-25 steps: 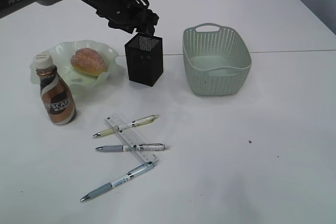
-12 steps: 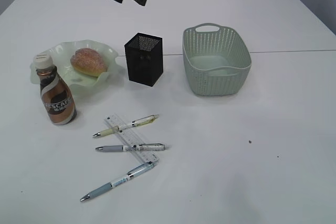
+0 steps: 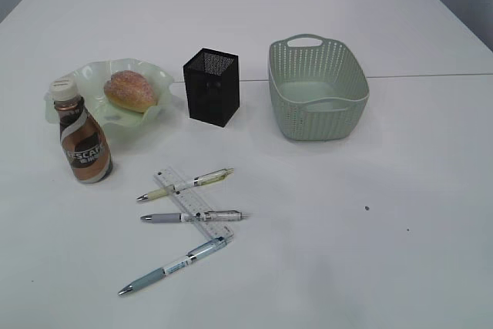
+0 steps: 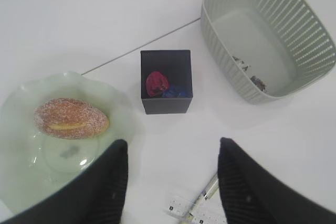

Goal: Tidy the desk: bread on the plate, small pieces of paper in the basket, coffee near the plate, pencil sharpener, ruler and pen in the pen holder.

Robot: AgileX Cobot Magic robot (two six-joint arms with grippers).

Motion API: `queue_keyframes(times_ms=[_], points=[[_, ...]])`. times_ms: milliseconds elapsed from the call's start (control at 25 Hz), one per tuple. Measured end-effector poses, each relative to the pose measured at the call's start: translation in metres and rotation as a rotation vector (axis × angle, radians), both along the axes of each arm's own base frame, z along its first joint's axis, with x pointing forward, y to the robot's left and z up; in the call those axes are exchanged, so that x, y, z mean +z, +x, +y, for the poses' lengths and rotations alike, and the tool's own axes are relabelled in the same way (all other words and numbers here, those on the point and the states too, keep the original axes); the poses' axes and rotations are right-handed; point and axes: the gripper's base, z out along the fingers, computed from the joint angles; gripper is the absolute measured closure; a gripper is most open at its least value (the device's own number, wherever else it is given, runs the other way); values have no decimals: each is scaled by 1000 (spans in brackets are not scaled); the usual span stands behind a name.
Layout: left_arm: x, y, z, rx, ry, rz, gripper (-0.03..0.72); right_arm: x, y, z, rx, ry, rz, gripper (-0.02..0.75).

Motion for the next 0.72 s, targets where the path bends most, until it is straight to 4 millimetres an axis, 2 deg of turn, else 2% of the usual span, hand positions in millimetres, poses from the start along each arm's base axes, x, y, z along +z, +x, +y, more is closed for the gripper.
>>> queue_keyframes(times_ms=[160,360,520,720], points=[[32,-20,9,41,-48,-53,296,-1,-2,9,30,95,26,246],[66,-53,25,75,-75,-113,298,-3,-6,30,88,134,49,246],[74,-81,47,146,-27,-119,300,-19,-2,61,158,132,108,246],[64,-108,90,284,-2,-58,300,-39,2,94,221,114,178,246]])
